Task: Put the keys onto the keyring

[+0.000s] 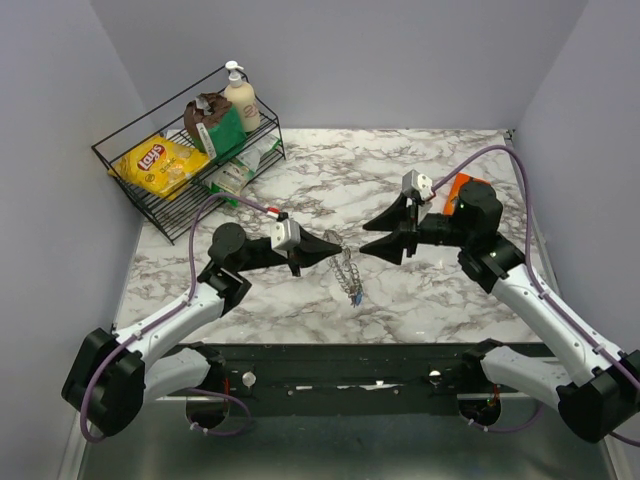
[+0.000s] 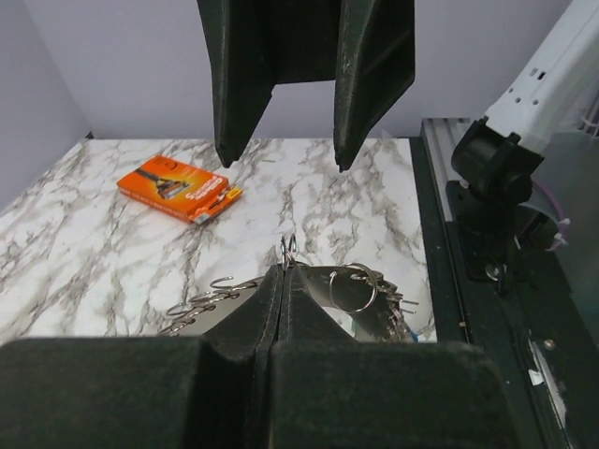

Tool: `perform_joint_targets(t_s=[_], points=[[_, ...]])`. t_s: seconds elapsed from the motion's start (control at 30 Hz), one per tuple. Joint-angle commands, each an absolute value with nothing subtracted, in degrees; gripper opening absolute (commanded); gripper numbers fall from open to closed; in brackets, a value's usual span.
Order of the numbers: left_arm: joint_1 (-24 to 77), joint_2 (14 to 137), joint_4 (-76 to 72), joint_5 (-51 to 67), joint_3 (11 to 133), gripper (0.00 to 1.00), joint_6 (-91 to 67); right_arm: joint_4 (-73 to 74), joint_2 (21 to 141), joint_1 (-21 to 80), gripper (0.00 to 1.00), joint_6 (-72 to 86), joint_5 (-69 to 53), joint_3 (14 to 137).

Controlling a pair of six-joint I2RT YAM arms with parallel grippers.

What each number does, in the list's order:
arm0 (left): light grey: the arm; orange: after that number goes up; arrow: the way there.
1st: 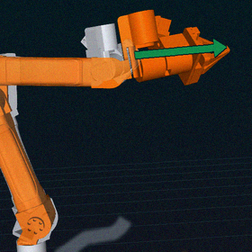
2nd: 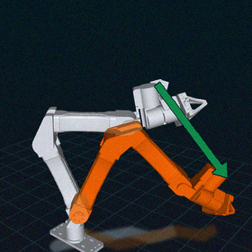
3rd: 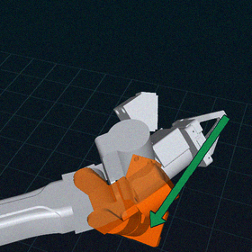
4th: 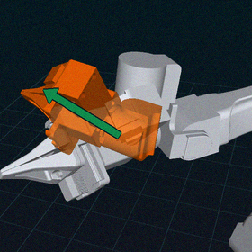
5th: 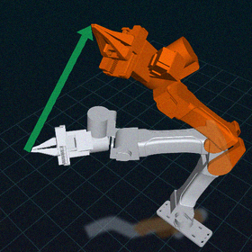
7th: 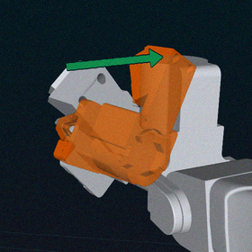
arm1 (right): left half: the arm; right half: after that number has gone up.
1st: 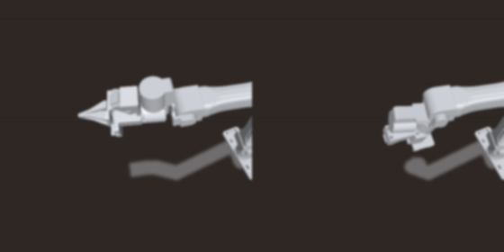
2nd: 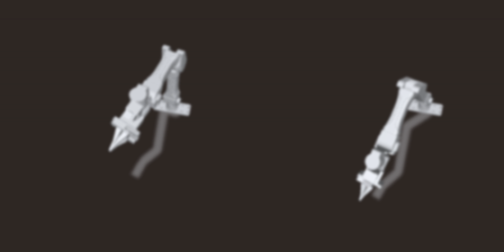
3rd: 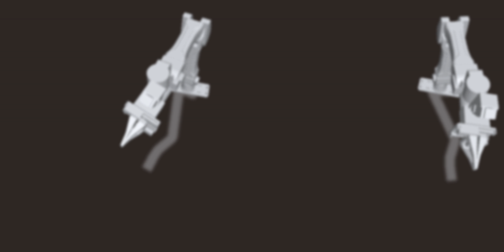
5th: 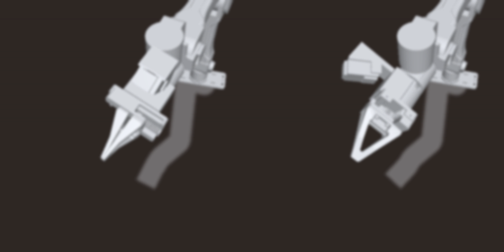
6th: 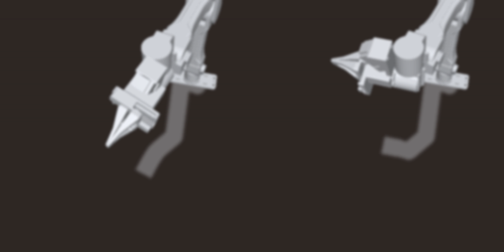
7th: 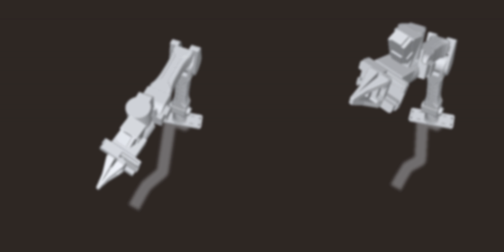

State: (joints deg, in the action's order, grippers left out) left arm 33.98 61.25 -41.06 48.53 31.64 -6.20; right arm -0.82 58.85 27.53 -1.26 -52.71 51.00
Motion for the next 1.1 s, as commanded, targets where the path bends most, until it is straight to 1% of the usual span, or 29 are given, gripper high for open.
perform_joint_targets(t_s=[0.0,0.07,0.1,0.37,0.47,0.5,0.57,0.6,0.83,0.9,1.07], points=[[33.49,61.7,-51.32,54.14,32.08,0.0,-11.69,-2.55,58.71,27.16,0.61,-0.18,-61.87,53.61],[33.57,62.22,-51.42,54.75,32.78,0.0,-12.22,-2.46,58.97,27.25,0.61,-0.18,-63.45,53.88],[33.57,62.49,-51.5,55.1,33.04,0.0,-12.83,-2.81,59.15,27.25,0.58,-0.18,-64.07,54.14],[33.57,63.02,-52.12,55.72,33.92,0.0,-13.97,-7.64,62.4,27.42,0.56,4.39,-67.32,53.35],[33.57,62.93,-50.64,55.98,34.54,0.0,-13.28,-9.32,63.54,28.03,0.51,5.45,-67.41,53.09],[33.57,63.1,-50.1,56.07,34.72,0.0,-13.1,-8.19,63.81,28.47,0.48,4.41,-66.89,53.35],[33.57,63.19,-49.49,56.25,35.07,0.0,-13.09,-6.16,64.42,29.44,0.47,2.82,-65.39,54.22],[33.57,63.19,-49.31,56.42,35.16,0.0,-13.1,-5.2,64.68,29.62,0.45,2.2,-65.3,54.4],[33.57,63.19,-48.69,56.42,35.51,0.0,-12.75,-3.96,65.74,30.41,0.43,1.58,-64.34,54.4],[33.57,63.19,-48.69,56.43,35.51,0.0,-13.01,-2.56,65.92,30.5,0.39,0.71,-63.55,54.58],[33.57,63.1,-49.22,56.43,35.51,0.0,-13.27,-1.58,66.53,30.5,0.33,0.53,-62.75,54.58]])
